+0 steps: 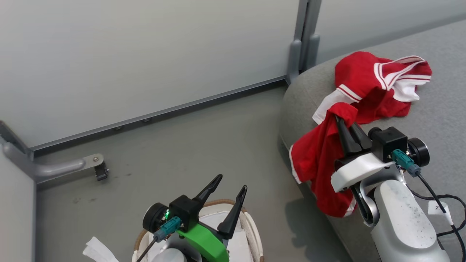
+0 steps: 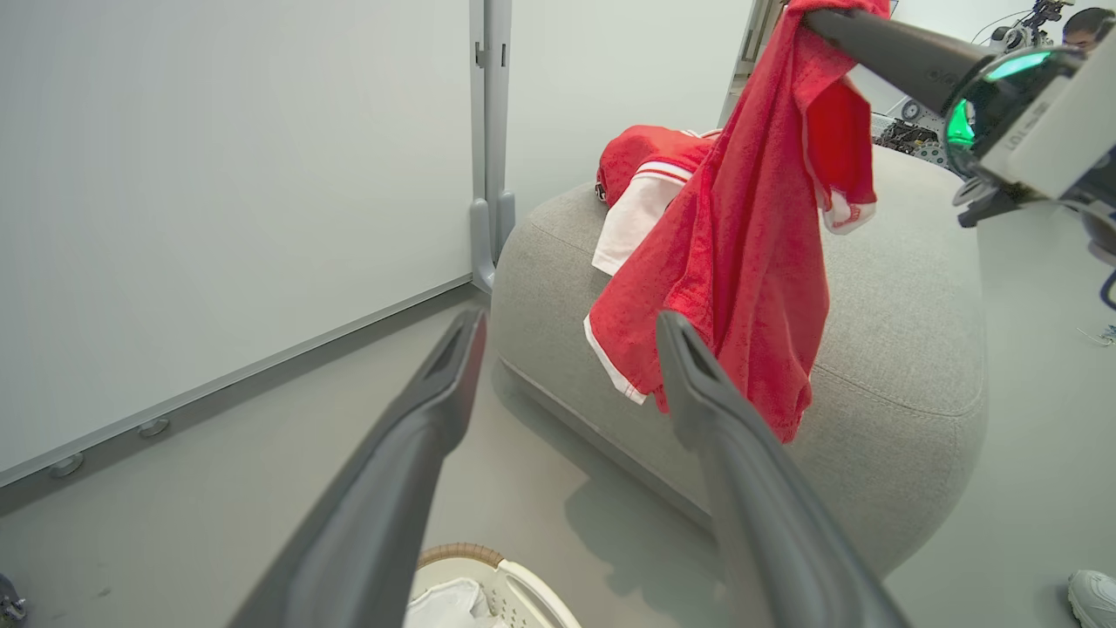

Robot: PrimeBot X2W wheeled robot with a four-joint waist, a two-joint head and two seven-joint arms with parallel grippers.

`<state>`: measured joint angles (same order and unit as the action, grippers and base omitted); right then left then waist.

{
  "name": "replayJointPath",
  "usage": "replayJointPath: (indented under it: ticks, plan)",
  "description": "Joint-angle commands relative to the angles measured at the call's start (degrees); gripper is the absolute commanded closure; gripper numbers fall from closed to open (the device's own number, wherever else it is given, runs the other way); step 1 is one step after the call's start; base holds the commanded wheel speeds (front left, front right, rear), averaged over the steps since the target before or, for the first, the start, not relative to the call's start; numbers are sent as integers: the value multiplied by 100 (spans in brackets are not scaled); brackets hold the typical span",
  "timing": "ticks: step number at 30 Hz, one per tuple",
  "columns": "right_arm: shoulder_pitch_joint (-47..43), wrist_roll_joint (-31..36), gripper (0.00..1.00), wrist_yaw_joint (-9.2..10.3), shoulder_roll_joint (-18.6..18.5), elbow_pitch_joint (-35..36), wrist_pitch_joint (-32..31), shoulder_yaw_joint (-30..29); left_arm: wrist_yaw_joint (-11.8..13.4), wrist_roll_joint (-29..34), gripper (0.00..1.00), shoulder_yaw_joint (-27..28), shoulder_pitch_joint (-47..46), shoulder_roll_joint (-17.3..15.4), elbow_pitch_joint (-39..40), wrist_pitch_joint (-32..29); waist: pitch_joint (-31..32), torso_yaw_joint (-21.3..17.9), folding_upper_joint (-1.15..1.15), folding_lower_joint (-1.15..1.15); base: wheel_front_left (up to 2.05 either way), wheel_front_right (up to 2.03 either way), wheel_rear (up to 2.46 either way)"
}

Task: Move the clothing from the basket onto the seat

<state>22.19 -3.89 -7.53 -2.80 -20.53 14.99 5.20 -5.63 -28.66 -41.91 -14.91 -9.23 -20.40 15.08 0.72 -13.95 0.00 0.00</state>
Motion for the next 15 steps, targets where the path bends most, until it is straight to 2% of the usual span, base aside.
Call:
replayJointPath:
  ticks: [1, 8, 15]
  plan:
    - [-18, 59, 100, 8, -17, 48, 29, -44, -39, 50, 0, 47, 52, 33, 14, 8, -227, -511, 0, 0, 0, 0, 0]
    - [101, 22, 100, 7, -14, 128, 29, -114, -105, 297, 0, 204, -73, 52, 32, 8, -570, -1146, 0, 0, 0, 0, 0]
    - [240, -63, 100, 8, -13, 161, 30, -72, -148, 425, 0, 208, -204, 32, -6, 9, -773, -1426, 0, 0, 0, 0, 0]
